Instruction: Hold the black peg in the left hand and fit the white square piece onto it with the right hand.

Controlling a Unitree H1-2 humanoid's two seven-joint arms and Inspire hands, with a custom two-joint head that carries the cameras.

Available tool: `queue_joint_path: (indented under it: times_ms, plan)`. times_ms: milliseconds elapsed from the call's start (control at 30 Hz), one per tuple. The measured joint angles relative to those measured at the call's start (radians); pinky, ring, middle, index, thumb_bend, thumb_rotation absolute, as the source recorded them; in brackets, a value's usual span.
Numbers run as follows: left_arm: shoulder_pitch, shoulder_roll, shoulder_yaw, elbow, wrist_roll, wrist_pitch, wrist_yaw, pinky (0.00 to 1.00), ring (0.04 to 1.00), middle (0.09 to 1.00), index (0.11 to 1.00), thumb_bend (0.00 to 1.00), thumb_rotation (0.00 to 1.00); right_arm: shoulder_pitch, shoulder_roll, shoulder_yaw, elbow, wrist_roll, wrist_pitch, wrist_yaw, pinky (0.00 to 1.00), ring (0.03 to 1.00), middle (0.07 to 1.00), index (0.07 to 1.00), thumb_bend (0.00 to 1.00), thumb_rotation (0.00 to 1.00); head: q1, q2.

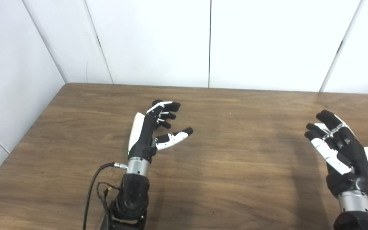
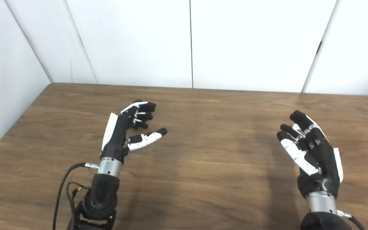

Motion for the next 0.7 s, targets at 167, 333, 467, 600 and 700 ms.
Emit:
queue_joint_path:
  times_ms: [167,333,467,600,700]
  plan:
    - [-0.029,0.059,-0.007,-0.002,0.14,0.032,0.003,0.57,0.695,0.747,0.698,0.72,0.25,-0.009,-0.016,-0.014,0.0,0.014,0.0,0.001,0.75,0.714,0.8,0.733,0.52,0.02,0.003,-0.002]
    - [-0.058,0.101,-0.011,-0.001,0.261,0.059,0.005,0.59,0.724,0.774,0.699,0.73,0.25,-0.014,-0.015,-0.013,0.0,0.032,0.0,0.001,0.75,0.724,0.807,0.736,0.52,0.03,-0.003,-0.003]
    - [-0.085,0.131,-0.015,0.008,0.345,0.086,0.006,0.65,0.78,0.817,0.716,0.75,0.29,-0.015,-0.018,-0.01,0.0,0.032,0.0,0.002,0.72,0.713,0.804,0.742,0.51,0.01,-0.006,0.0]
    - [-0.106,0.155,-0.023,0.016,0.429,0.125,0.003,0.82,0.864,0.867,0.726,0.76,0.32,-0.015,-0.029,-0.002,0.0,0.031,-0.001,0.005,0.7,0.704,0.794,0.735,0.5,0.01,-0.005,0.0]
    - [-0.12,0.173,-0.036,0.038,0.497,0.145,0.003,0.85,0.903,0.894,0.727,0.77,0.34,-0.015,-0.033,-0.002,0.0,0.031,-0.002,0.005,0.67,0.692,0.792,0.729,0.49,0.0,-0.006,0.0]
